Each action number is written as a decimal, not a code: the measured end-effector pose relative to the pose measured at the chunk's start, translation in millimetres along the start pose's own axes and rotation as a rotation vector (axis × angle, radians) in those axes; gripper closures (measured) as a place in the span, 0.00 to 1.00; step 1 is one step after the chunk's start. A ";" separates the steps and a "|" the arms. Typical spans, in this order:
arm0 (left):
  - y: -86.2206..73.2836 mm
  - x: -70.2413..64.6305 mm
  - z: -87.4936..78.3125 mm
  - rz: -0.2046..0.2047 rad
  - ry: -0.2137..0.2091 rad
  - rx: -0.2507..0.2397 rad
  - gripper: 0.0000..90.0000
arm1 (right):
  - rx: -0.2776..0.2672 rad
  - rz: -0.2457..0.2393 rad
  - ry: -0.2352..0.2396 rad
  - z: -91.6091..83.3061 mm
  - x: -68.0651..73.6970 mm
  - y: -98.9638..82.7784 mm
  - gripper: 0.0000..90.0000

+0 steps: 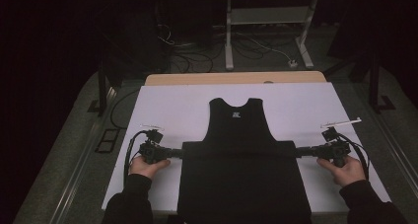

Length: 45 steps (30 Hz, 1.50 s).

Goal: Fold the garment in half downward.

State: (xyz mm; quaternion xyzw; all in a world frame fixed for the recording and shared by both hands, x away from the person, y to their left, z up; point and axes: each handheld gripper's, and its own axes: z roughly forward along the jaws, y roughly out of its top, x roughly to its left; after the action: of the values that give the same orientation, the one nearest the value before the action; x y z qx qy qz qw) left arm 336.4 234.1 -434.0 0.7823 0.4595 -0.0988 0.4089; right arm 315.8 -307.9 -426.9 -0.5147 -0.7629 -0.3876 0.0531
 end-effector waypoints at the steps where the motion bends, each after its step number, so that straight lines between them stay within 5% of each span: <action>1: -0.1 -0.2 0.0 -0.002 -0.001 0.000 0.94 | 0.001 0.002 0.000 -0.2 0.3 -0.4 0.95; 17: -2.3 1.0 -13.3 -0.014 -0.003 -0.033 0.95 | -0.040 0.016 -0.007 -12.4 0.1 -4.6 0.96; 28: -5.3 -0.6 -7.1 0.002 0.005 0.006 0.92 | -0.005 0.014 0.014 -8.8 1.5 -9.1 0.93; 33: -6.0 -7.2 -8.6 0.056 0.101 -0.019 0.71 | -0.033 -0.010 0.003 -10.7 2.2 -10.7 0.78; 34: -5.7 -9.1 -9.4 0.068 0.114 -0.025 0.59 | -0.038 -0.019 -0.004 -10.9 3.0 -10.8 0.74; 40: -2.4 -16.3 -12.6 0.122 0.116 -0.079 0.35 | -0.049 -0.071 -0.047 -9.5 8.6 -10.7 0.47; 45: -1.7 -17.6 -12.2 0.157 0.098 -0.072 0.15 | -0.062 -0.099 -0.056 -10.1 9.4 -9.6 0.24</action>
State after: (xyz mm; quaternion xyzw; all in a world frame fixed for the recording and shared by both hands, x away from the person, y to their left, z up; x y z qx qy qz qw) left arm 322.5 232.2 -417.7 0.8044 0.4196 -0.0114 0.4204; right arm 300.2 -309.1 -420.5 -0.4883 -0.7763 -0.3986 -0.0036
